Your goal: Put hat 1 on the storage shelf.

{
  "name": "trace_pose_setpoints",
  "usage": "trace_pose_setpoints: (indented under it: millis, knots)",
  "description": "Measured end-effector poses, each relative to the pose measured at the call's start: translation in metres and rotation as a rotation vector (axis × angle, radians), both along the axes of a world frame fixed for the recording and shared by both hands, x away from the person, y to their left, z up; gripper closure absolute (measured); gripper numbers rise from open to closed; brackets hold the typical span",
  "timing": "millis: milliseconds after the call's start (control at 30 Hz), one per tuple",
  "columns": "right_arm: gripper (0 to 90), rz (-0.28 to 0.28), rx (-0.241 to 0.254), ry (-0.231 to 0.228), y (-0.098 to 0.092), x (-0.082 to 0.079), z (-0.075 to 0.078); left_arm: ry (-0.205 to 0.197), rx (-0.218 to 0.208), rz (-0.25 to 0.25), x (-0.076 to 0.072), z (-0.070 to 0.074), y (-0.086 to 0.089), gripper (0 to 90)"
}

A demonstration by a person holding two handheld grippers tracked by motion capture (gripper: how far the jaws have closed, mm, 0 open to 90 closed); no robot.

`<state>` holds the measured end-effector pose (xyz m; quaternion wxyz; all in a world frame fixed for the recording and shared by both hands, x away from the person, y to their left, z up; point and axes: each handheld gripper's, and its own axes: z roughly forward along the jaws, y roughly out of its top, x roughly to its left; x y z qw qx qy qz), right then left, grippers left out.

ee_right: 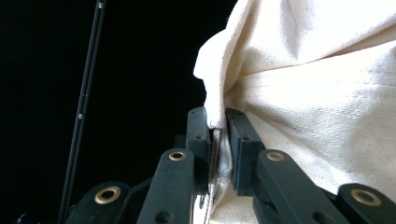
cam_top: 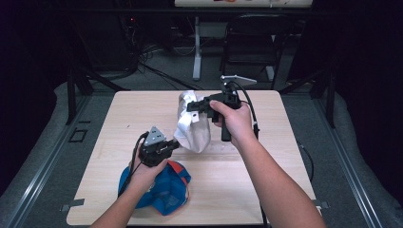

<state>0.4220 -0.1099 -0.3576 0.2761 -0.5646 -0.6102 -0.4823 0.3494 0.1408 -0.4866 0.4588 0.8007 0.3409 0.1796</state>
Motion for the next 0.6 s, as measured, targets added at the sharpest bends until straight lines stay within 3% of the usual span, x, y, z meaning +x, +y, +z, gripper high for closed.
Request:
trace_pose_setpoints:
  millis: [300, 467, 600]
  knots:
    - [81.1, 0.006, -0.004, 0.011, 0.003, 0.002, -0.008, 0.003, -0.023, 0.015, 0.001, -0.01, 0.005, 84.3]
    - [81.2, 0.005, 0.007, 0.004, 0.003, 0.002, -0.008, -0.024, -0.012, -0.007, 0.002, -0.012, 0.005, 84.4]
    - [81.2, 0.004, 0.004, 0.0, 0.001, 0.001, -0.005, -0.014, -0.035, -0.033, 0.005, -0.014, 0.009, 84.0]
